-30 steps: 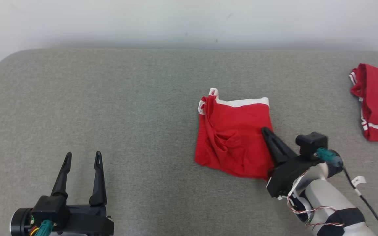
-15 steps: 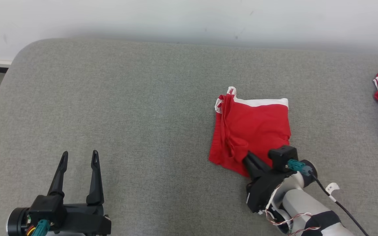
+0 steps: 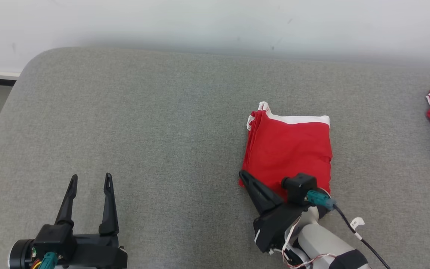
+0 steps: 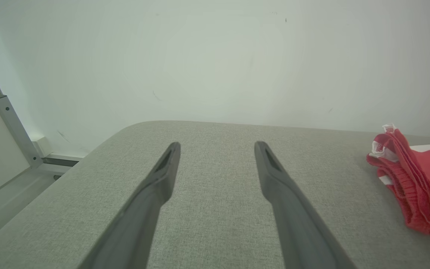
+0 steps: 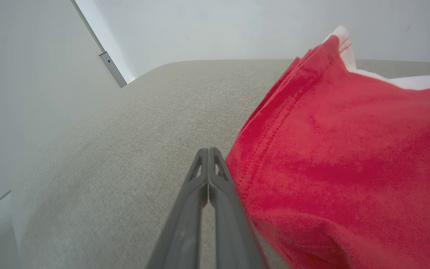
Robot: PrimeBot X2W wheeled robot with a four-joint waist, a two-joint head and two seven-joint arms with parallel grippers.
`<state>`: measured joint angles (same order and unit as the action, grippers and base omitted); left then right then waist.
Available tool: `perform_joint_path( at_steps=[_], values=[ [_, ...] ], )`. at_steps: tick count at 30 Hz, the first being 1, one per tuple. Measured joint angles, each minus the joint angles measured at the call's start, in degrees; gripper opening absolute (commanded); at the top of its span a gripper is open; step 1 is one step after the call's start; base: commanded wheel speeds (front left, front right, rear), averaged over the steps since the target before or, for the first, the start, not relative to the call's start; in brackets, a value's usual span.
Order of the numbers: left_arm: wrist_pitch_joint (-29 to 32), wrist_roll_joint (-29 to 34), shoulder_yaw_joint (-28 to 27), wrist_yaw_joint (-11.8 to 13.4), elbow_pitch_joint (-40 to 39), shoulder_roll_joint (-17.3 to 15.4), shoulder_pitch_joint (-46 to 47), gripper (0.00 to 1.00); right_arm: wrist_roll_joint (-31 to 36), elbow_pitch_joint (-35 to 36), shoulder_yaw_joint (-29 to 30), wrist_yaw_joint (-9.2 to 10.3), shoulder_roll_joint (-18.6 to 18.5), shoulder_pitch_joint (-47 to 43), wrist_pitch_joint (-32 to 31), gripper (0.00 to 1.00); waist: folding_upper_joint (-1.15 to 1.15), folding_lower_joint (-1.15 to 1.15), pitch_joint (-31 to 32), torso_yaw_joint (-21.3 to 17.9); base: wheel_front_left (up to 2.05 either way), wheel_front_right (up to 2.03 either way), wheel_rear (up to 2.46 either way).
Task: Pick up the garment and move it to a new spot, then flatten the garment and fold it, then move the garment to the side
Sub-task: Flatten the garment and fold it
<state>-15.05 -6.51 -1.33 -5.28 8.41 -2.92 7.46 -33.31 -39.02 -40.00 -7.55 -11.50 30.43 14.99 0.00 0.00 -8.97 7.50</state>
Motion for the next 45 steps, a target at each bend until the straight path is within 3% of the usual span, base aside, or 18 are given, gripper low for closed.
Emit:
perform_joint_path(
  at_steps=[15, 28, 30, 31, 32, 33, 45],
  values=[
    [0.0, 0.5, -2.0, 0.3, -0.9, 0.0, -2.2, 1.00, 5.8, 17.3, 18.6, 0.00, -3.8, -8.4, 0.1, 0.00, 0.00, 0.00, 2.7, -4.1, 0.00, 0.00, 0.00],
    [0.0, 3.1, -2.6, 1.0, -2.4, -0.6, -6.1, 1.00, 13.1, 26.4, 33.7, 0.00, -3.0, -21.9, 0.1, 0.00, 0.00, 0.00, 5.5, -8.4, 0.00, 0.00, 0.00],
    [0.0, 3.1, -2.7, 1.0, -2.5, -0.8, -6.5, 1.00, 14.4, 27.0, 35.4, 0.00, -2.3, -23.6, 0.1, 0.26, 0.00, 0.00, 5.9, -8.7, 0.00, 0.00, 0.00],
    [0.0, 3.3, -2.7, 1.1, -2.6, -0.9, -6.7, 1.00, 15.2, 27.5, 36.1, 0.00, -2.0, -24.4, 0.1, 0.49, 0.00, -0.01, 6.1, -8.8, 0.00, 0.00, 0.00],
    [0.0, 3.4, -2.8, 1.2, -2.7, -1.0, -7.0, 1.00, 16.0, 27.9, 36.8, 0.00, -1.7, -25.2, 0.1, 0.84, 0.00, -0.01, 6.3, -8.9, 0.00, 0.00, 0.00],
    [0.0, 3.4, -2.8, 1.2, -2.7, -1.1, -7.3, 1.00, 16.7, 28.2, 37.4, 0.00, -1.2, -25.9, 0.1, 1.00, 0.00, 0.00, 6.4, -9.0, 0.00, 0.00, 0.00],
    [0.0, 3.9, -3.2, 2.2, -3.6, -1.4, -10.3, 1.00, 22.4, 30.5, 40.2, 0.00, 2.2, -30.0, -1.5, 1.00, 0.00, 0.00, 8.1, -9.2, 0.00, 0.00, 0.00]
  ],
)
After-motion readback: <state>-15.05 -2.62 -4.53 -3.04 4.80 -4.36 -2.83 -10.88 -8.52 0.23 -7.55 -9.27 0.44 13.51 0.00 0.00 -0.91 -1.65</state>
